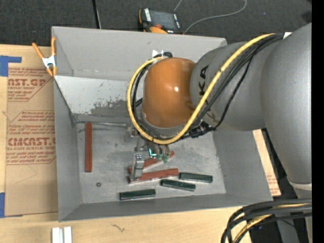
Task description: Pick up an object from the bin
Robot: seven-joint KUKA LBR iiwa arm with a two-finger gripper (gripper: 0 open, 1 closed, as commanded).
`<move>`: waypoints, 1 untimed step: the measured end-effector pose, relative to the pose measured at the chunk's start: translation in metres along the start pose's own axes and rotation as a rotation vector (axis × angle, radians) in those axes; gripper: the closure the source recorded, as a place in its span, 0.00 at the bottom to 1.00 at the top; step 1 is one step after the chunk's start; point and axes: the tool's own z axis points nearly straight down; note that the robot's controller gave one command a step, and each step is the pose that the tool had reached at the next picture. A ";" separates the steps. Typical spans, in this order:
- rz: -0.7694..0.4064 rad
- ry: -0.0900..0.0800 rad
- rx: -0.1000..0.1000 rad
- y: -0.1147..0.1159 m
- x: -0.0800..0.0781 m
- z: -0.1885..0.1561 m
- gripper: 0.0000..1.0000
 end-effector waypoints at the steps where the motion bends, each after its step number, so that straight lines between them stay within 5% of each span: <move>1: -0.145 -0.002 0.000 -0.093 -0.016 0.096 0.00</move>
Offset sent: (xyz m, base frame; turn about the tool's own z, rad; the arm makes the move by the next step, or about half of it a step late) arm 0.0170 -0.0901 -0.0927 -0.1501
